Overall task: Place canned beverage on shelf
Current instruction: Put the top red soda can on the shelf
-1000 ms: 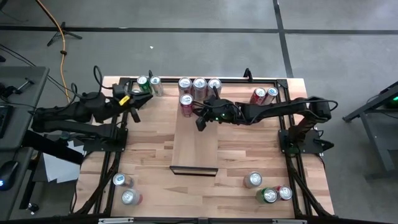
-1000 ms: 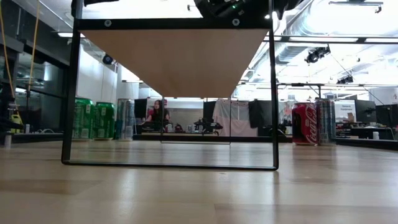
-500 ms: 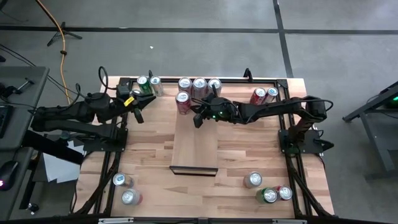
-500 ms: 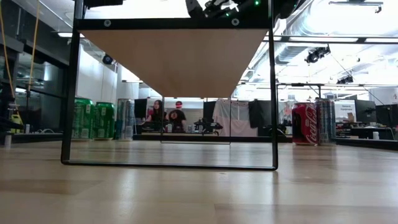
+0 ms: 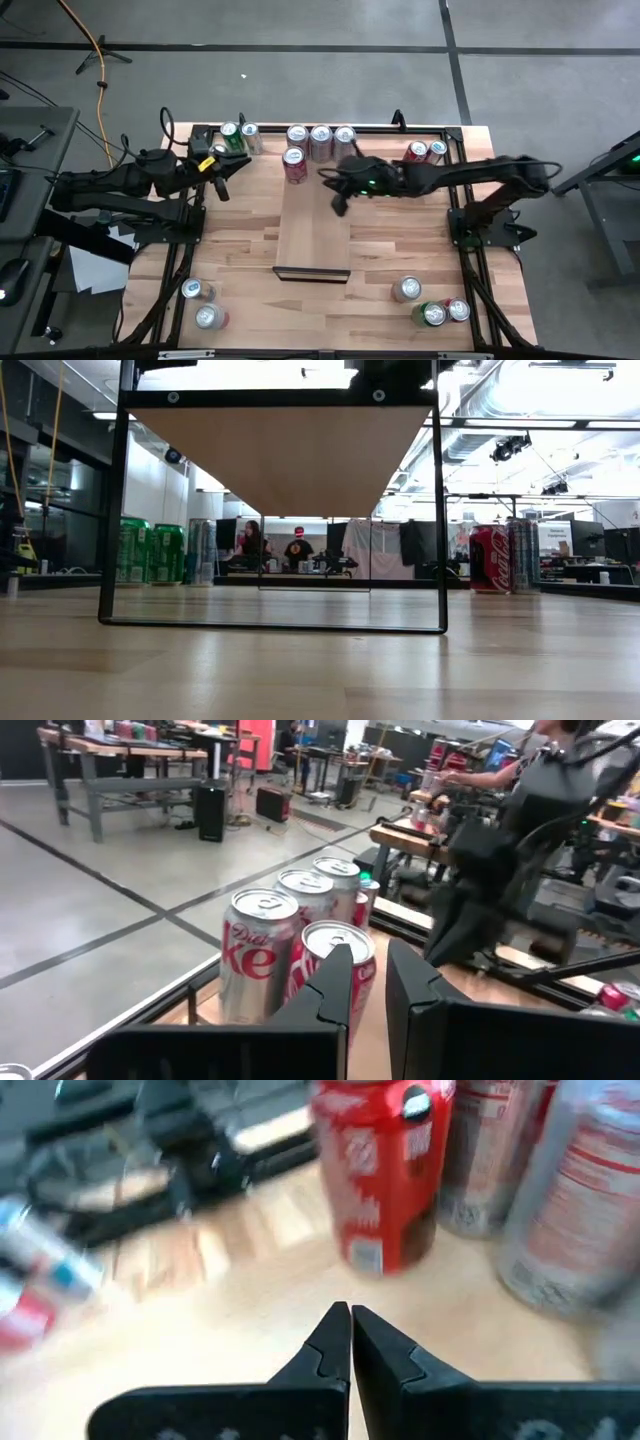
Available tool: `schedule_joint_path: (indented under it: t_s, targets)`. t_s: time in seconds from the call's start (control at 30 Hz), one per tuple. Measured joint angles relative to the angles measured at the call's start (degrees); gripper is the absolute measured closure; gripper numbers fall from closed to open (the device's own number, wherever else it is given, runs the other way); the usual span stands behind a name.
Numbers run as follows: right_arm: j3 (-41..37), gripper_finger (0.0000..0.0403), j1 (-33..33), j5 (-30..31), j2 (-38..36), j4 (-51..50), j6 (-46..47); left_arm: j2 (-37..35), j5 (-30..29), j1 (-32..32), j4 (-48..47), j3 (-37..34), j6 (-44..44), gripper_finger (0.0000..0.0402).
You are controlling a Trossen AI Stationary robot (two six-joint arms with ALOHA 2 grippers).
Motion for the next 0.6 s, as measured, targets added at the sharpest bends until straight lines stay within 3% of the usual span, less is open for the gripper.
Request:
schedule_joint_path:
  t_s: [0.33,0.6]
  targets:
    - [0.0,0.0403,9.1,6.9,-21.4,-16.0,-3.0,1.5,8.5,0.0,4.9,0.0,3.3,0.0402]
    - [0.0,0.0403,14.8,13.3,-26.8,-16.6,-3.5,4.3,11.8,0.0,11.9,0.0,7.1,0.0401]
